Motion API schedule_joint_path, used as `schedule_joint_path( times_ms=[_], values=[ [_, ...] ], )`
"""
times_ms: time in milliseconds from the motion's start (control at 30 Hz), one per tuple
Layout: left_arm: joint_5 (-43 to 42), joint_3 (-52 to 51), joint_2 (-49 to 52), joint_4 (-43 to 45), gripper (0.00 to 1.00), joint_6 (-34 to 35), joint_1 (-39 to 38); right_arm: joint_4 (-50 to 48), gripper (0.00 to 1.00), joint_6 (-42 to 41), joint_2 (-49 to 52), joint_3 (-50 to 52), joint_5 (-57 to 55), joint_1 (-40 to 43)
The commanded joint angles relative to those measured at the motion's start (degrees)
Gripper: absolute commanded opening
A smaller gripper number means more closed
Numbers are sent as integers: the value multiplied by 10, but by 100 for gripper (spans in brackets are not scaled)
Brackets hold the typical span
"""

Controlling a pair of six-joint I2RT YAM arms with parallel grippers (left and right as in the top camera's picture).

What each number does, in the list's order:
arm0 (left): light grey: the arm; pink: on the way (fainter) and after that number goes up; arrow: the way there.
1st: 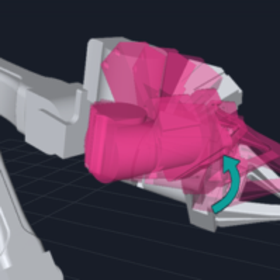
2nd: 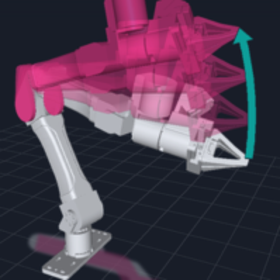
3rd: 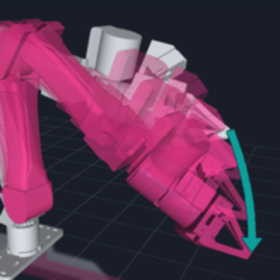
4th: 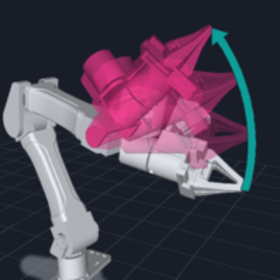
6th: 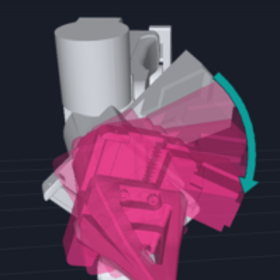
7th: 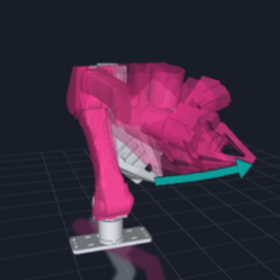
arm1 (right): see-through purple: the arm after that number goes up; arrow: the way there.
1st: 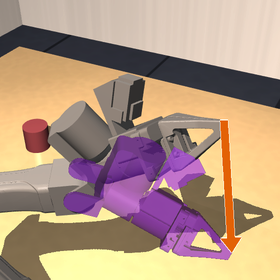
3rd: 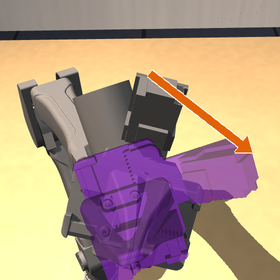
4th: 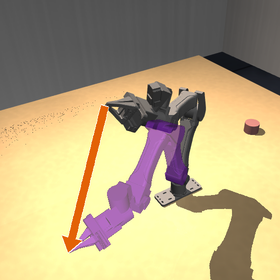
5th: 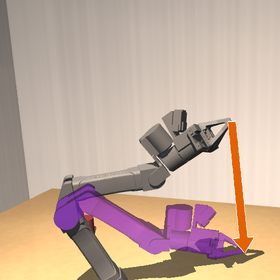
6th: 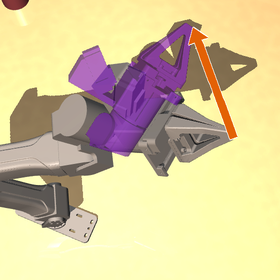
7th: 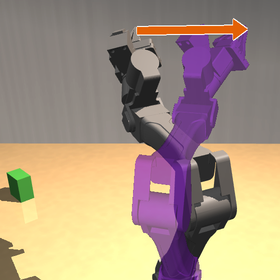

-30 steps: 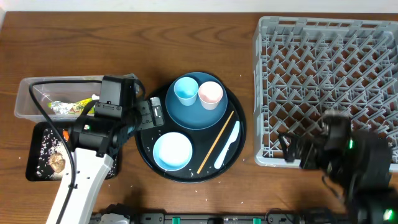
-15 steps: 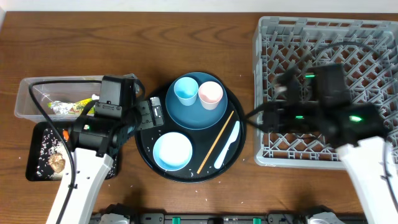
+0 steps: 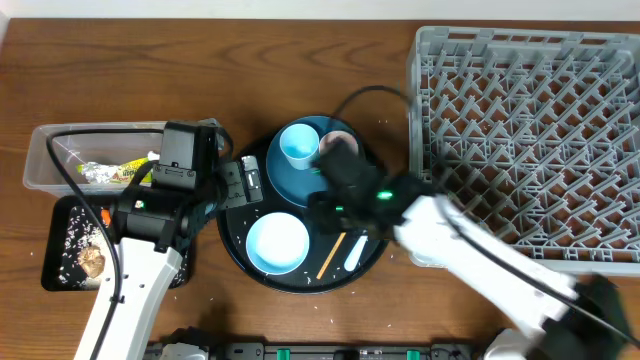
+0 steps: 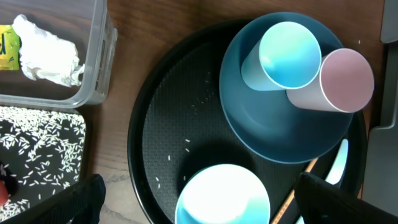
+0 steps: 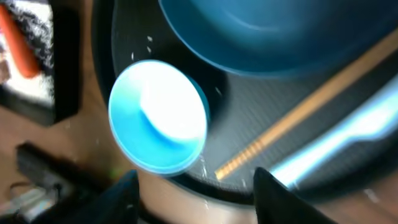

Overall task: Sort waste into correct bins and load items into the dishwasher rack
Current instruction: 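Lower the right gripper and grasp the white bowl's rim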

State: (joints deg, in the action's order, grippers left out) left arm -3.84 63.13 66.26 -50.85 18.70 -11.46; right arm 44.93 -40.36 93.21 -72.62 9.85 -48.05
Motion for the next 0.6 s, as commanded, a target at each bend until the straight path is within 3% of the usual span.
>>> schedule_joint_path(
  times_ms=[0, 100, 567],
  values=[
    [9, 6, 0, -1, 98, 5, 2, -38, 38, -44, 60, 4, -28, -22],
    [9, 6, 0, -1, 98, 5, 2, -58, 25, -44, 93, 4, -19, -24],
    [9, 6, 0, -1, 98, 5, 2, -70, 26, -44, 138, 4, -28, -42]
  ],
)
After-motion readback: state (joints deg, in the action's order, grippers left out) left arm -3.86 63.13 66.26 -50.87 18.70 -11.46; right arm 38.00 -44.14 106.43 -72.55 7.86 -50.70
